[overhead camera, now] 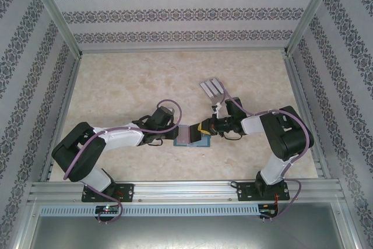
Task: Put the credit cards into the card holder
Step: Insert the credit card into the card slot.
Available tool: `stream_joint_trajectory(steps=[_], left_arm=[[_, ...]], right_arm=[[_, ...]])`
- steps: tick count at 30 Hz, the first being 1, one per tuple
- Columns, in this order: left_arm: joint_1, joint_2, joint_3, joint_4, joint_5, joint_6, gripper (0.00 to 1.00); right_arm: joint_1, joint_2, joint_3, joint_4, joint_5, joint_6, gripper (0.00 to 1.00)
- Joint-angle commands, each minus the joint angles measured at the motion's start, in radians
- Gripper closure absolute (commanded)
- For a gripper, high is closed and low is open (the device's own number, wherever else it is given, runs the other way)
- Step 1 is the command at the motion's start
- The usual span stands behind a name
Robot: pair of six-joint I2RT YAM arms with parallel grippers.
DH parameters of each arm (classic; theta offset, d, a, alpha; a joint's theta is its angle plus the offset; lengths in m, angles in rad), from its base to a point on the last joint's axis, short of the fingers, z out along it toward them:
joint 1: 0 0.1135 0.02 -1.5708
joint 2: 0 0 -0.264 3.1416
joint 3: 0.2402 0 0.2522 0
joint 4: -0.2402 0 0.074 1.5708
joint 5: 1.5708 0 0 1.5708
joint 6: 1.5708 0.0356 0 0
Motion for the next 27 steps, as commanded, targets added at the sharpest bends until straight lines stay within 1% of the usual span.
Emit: stream_joint_trajectory(steps=[1,6,10,16,20,27], left_arm=[[-0.014,0.025,0.043,-0.072,-0.050,-0.013,0.73],[-0.015,0.071,0.068,-0.106,-0.056,-0.038,0.77],[-0.015,0.091,0.083,-0.119,-0.052,-0.048,0.78],[-0.016,0.099,0.089,-0.143,-0.079,-0.060,0.79],[-0.016,0.106,0.096,-0.160,-0.099,-0.064,0.80],[-0.016,0.114,0.103,-0.175,-0.101,-0.066,0.81]], right_arm=[[0.005,0.012,-0.014,0.054,-0.032,0.016,1.00],[0.013,0.030,-0.027,0.071,-0.028,0.010,1.00],[0.020,0.039,-0.035,0.086,-0.019,0.001,1.00],[0.044,0.037,-0.038,0.115,0.007,0.011,1.00],[0.064,0.052,-0.034,0.156,0.017,0.043,1.00],[0.075,0.056,-0.052,0.234,0.069,0.095,1.00]])
